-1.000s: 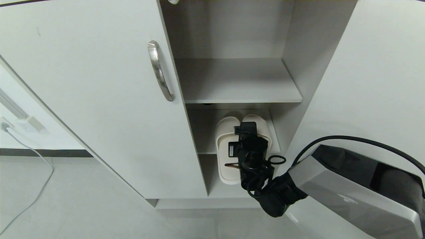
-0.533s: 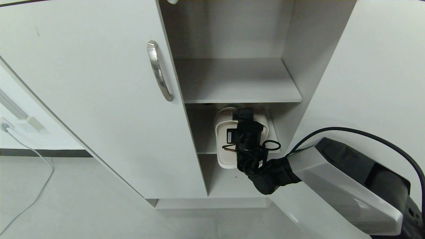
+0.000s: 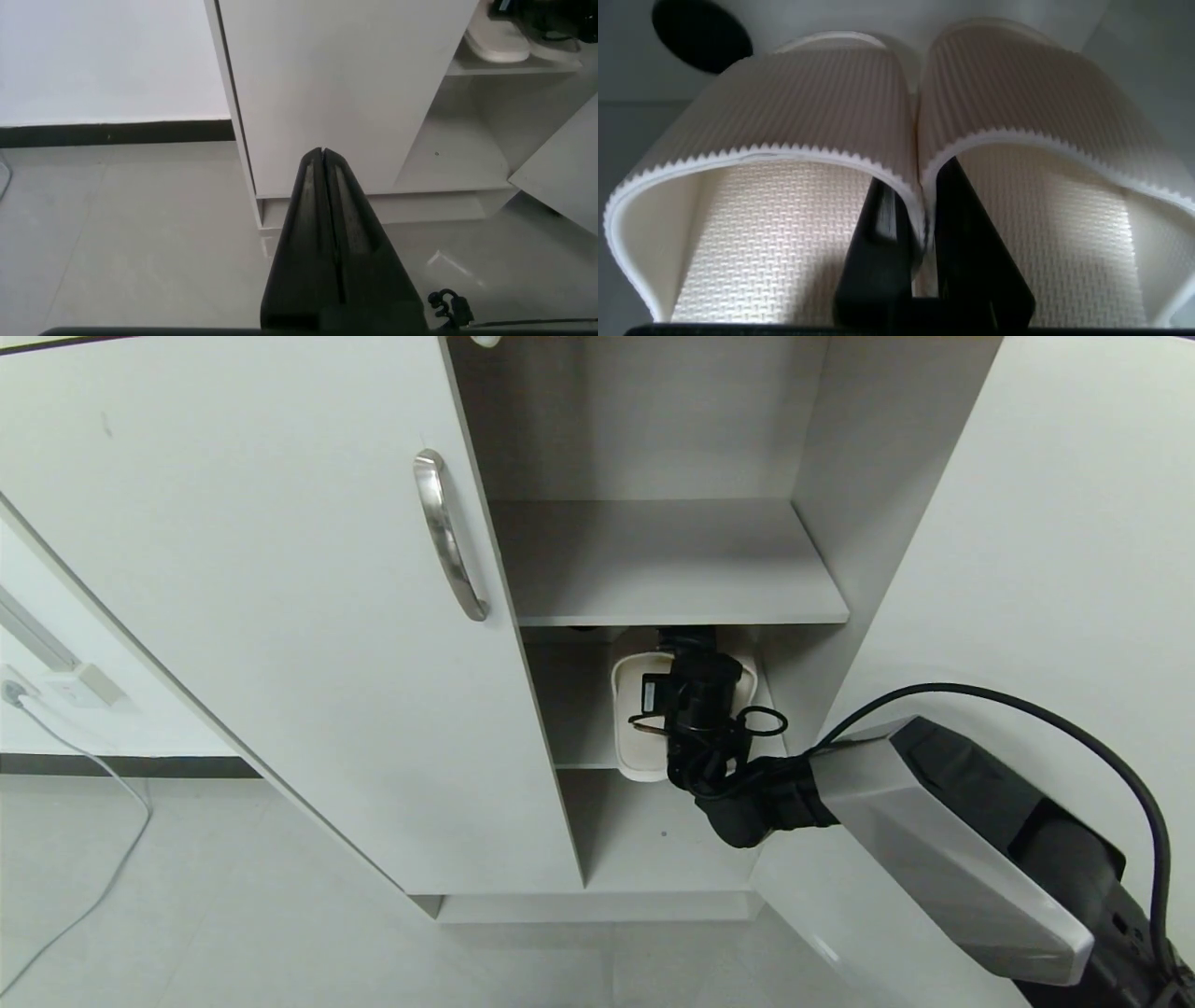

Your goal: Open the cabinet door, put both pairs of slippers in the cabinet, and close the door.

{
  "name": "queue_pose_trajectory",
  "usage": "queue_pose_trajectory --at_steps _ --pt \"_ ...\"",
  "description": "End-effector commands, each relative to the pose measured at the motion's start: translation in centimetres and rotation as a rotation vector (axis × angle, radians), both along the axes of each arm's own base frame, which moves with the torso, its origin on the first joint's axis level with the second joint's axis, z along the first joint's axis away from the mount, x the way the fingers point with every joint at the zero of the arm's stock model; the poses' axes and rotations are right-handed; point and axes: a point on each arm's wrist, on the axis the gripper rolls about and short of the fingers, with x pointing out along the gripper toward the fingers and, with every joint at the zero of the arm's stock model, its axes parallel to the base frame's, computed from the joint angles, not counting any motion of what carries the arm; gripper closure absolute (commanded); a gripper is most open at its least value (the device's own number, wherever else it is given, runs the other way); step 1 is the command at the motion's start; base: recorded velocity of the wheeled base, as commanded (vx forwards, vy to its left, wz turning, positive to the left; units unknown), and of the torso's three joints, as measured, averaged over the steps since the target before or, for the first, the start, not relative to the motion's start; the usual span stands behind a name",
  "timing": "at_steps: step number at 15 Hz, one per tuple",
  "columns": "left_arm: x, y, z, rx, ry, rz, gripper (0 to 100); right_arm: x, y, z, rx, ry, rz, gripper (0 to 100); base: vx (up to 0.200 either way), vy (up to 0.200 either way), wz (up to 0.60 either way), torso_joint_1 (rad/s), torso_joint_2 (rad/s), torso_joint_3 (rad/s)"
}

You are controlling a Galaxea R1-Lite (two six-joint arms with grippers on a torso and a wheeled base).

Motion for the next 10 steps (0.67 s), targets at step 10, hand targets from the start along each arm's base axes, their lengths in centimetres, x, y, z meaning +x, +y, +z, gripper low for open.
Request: queue_pose_trajectory --at_steps 10 --pt "0.0 0.0 0.0 -0.002 0.0 0.003 100 1.8 -0.1 -2.0 -0.026 0.032 -0.021 100 0.0 0.0 0.0 0.0 0.0 0.0"
